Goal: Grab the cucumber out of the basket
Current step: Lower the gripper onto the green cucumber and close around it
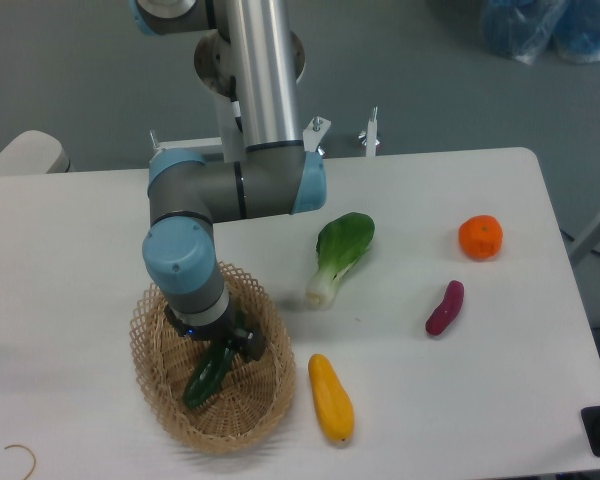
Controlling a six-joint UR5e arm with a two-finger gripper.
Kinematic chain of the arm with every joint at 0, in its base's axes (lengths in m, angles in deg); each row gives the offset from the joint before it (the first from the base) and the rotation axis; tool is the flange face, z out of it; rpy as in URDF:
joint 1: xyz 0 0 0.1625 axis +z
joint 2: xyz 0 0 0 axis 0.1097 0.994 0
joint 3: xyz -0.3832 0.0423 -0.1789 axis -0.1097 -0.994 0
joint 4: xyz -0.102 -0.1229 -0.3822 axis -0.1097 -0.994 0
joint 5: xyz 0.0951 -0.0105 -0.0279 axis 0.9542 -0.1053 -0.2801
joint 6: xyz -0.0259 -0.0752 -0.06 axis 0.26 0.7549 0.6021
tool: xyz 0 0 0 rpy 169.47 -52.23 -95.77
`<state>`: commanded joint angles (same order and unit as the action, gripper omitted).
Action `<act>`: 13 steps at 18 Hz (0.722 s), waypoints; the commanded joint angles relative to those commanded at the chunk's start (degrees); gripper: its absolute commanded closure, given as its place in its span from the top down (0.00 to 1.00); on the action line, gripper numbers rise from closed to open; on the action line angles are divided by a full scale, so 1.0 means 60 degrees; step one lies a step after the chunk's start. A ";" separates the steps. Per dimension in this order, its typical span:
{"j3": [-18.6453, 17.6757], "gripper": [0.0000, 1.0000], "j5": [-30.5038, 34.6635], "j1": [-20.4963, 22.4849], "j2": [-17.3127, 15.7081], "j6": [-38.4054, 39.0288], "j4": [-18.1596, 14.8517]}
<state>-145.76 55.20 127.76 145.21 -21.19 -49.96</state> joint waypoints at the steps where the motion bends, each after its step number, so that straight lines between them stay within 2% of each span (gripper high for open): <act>1: 0.0000 1.00 0.0000 0.0000 0.0044 0.0000 0.0102; 10: 0.0088 1.00 0.0000 -0.0059 0.0323 -0.0059 0.0513; 11: 0.0088 0.93 0.0000 -0.0059 0.0323 -0.0059 0.0513; 13: 0.0088 0.72 0.0000 -0.0059 0.0323 -0.0073 0.0513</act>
<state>-145.23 55.20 127.41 147.14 -21.63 -46.88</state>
